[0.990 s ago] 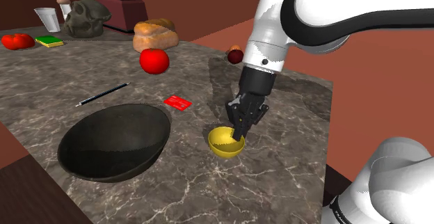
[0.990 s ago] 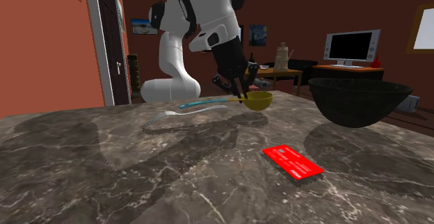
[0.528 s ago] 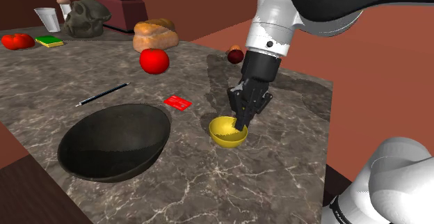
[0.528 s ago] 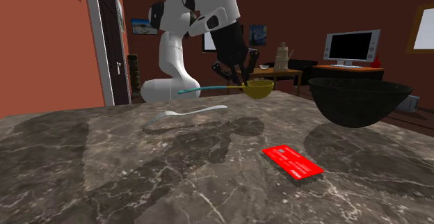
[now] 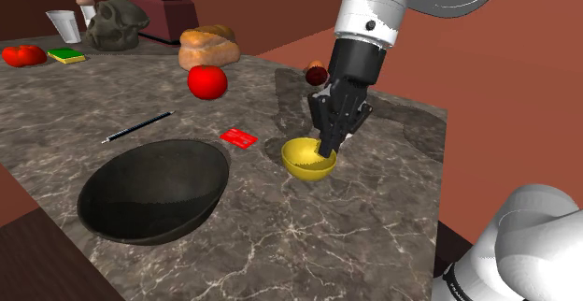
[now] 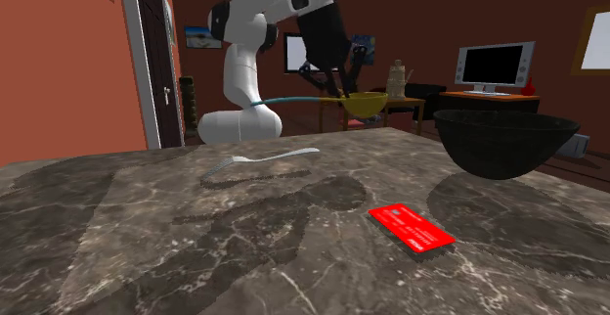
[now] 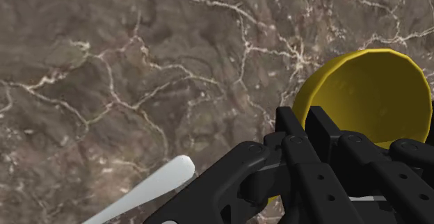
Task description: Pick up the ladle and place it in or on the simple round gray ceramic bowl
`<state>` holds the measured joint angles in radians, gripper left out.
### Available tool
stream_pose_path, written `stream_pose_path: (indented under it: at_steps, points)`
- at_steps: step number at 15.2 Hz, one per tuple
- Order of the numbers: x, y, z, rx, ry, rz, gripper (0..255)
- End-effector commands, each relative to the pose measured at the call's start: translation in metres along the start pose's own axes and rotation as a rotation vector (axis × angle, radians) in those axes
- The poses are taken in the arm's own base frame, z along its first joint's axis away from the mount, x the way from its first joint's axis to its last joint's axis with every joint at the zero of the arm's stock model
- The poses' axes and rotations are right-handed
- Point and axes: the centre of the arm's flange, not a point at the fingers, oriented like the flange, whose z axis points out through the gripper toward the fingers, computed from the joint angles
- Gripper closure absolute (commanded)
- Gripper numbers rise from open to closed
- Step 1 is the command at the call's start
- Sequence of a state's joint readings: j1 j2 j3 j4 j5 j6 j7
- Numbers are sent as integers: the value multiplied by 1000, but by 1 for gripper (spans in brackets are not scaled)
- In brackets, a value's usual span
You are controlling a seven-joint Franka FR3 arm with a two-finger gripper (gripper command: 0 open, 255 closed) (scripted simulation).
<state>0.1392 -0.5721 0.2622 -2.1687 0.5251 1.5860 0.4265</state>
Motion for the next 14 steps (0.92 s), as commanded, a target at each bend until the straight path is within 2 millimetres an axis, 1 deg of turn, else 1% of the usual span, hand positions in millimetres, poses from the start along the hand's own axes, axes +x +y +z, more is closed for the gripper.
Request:
stream_pose_path:
  at_steps: [1, 14]
  points:
    - [-1, -2, -10, 0, 0, 0, 255]
    - [-13, -25, -73, 0, 0, 0, 255]
